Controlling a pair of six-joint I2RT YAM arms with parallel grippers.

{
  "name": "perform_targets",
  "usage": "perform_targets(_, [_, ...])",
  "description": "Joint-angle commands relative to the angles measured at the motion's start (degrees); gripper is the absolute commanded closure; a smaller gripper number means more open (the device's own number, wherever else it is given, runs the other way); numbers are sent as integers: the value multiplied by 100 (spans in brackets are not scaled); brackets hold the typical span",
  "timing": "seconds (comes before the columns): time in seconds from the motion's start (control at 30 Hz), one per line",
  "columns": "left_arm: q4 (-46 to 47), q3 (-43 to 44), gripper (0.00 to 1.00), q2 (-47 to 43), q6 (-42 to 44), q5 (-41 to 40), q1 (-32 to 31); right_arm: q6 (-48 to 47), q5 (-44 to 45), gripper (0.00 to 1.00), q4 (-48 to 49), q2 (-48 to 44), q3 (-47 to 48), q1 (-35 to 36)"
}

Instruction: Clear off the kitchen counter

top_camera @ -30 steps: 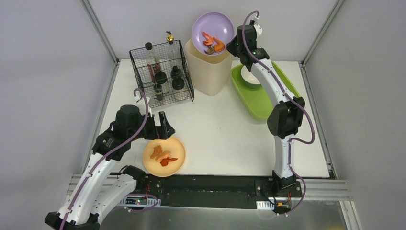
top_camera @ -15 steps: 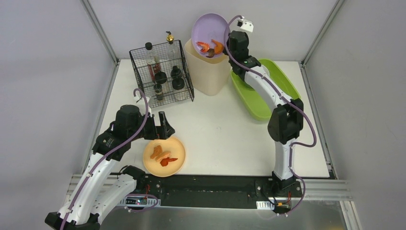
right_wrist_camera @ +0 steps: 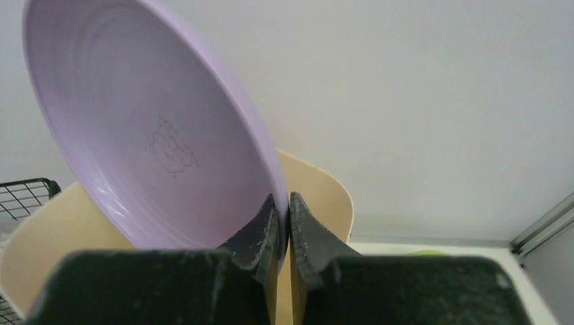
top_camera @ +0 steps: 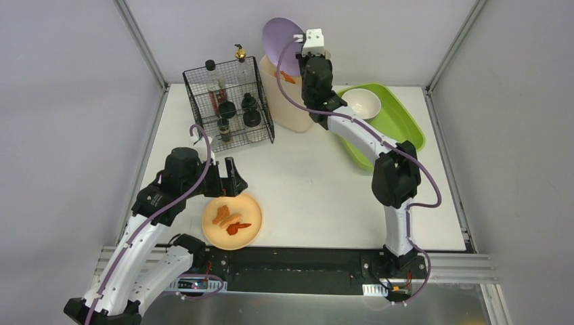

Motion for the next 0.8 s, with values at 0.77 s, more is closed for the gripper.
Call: perform_targets(0.77, [114, -19, 1, -9, 112, 44, 61, -1993, 985, 100, 2363, -1569, -1253, 517])
